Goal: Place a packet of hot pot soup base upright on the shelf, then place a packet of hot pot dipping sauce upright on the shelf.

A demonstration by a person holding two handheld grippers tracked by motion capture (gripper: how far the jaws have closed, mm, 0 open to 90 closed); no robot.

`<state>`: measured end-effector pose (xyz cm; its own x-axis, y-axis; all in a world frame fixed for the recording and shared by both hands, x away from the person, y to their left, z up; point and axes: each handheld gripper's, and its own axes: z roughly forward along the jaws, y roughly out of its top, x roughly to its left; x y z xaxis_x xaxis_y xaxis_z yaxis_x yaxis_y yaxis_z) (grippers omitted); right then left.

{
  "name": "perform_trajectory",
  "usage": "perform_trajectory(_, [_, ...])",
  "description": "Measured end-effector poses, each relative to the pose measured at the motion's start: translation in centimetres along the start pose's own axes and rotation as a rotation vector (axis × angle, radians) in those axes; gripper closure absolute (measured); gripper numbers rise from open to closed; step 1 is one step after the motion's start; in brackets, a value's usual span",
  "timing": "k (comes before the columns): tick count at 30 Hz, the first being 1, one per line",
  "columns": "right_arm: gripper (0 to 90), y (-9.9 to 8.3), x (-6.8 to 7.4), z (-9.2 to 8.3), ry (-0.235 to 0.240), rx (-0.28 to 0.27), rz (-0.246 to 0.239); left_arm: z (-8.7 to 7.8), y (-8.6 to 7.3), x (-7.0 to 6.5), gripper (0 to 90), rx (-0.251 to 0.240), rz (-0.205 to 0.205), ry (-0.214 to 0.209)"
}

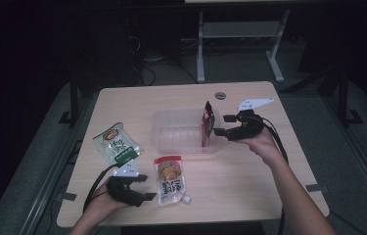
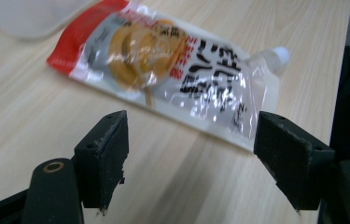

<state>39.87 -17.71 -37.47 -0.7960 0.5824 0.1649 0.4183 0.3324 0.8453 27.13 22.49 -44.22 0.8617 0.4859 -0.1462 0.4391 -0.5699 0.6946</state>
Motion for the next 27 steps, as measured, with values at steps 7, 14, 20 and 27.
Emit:
perform_trajectory(7, [24.6,-2.3,0.3,-2.6,-0.022,0.009,0.020,1.2,1.7,0.4,25.9,0.002,0.047,-0.036])
perform_trajectory(14, [24.5,-4.2,0.9,-4.4,-0.045,0.025,0.027,1.8,2.5,0.3,27.4,-0.007,0.068,-0.050])
perform_trajectory(20, [24.1,-5.7,1.7,-5.6,-0.063,0.021,0.040,2.0,3.4,0.2,42.3,0.006,0.095,-0.048])
perform_trajectory(27, [23.4,-8.4,3.4,-6.7,-0.089,0.026,0.050,1.6,4.3,0.0,86.1,0.027,0.096,-0.074])
